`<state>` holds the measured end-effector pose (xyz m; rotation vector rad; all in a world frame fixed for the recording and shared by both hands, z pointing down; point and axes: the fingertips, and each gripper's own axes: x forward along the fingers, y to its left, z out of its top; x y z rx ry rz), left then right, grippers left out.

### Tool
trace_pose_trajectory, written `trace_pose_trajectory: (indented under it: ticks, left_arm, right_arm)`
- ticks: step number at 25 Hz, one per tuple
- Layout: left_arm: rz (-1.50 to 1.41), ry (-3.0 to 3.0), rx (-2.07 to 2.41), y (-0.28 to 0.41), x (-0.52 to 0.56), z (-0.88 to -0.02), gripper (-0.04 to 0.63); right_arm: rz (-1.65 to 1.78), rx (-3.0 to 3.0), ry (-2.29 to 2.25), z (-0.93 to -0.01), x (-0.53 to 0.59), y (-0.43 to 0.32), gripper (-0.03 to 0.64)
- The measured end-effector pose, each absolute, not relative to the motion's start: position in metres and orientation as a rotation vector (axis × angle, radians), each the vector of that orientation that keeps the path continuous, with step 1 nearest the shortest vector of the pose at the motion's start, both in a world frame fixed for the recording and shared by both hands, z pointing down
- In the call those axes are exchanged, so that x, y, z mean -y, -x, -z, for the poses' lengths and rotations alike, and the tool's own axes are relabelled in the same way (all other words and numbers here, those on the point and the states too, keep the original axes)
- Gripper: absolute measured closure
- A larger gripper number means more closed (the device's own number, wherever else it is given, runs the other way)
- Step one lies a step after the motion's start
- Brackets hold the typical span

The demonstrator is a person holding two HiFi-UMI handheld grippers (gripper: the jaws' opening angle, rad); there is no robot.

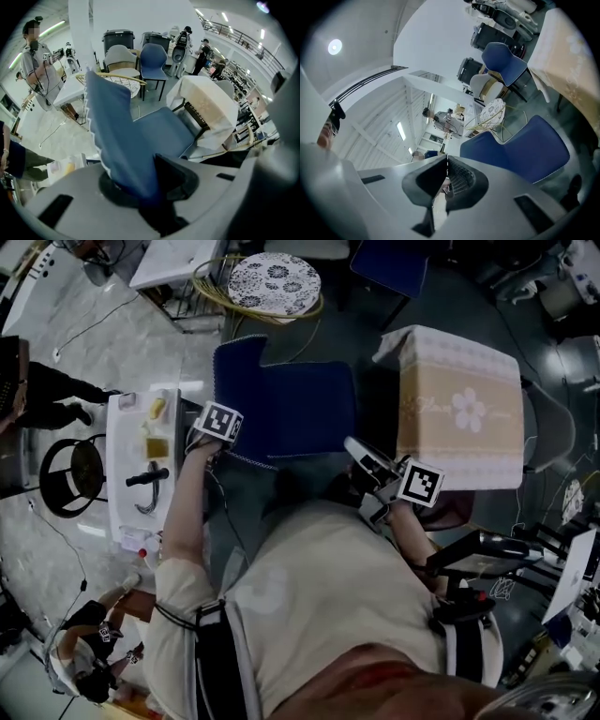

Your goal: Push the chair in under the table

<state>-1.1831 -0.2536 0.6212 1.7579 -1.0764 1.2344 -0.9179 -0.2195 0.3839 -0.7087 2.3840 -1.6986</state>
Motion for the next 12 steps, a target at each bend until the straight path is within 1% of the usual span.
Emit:
trace_pose_trajectory:
  ticks: [12]
  left_arm:
    - [-1.237, -1.751, 1.076, 1.174, 0.248, -0.626, 0.502]
  right_arm:
    - [1.724, -2.397, 0.709, -0.389, 0.223, 0.915, 0.604]
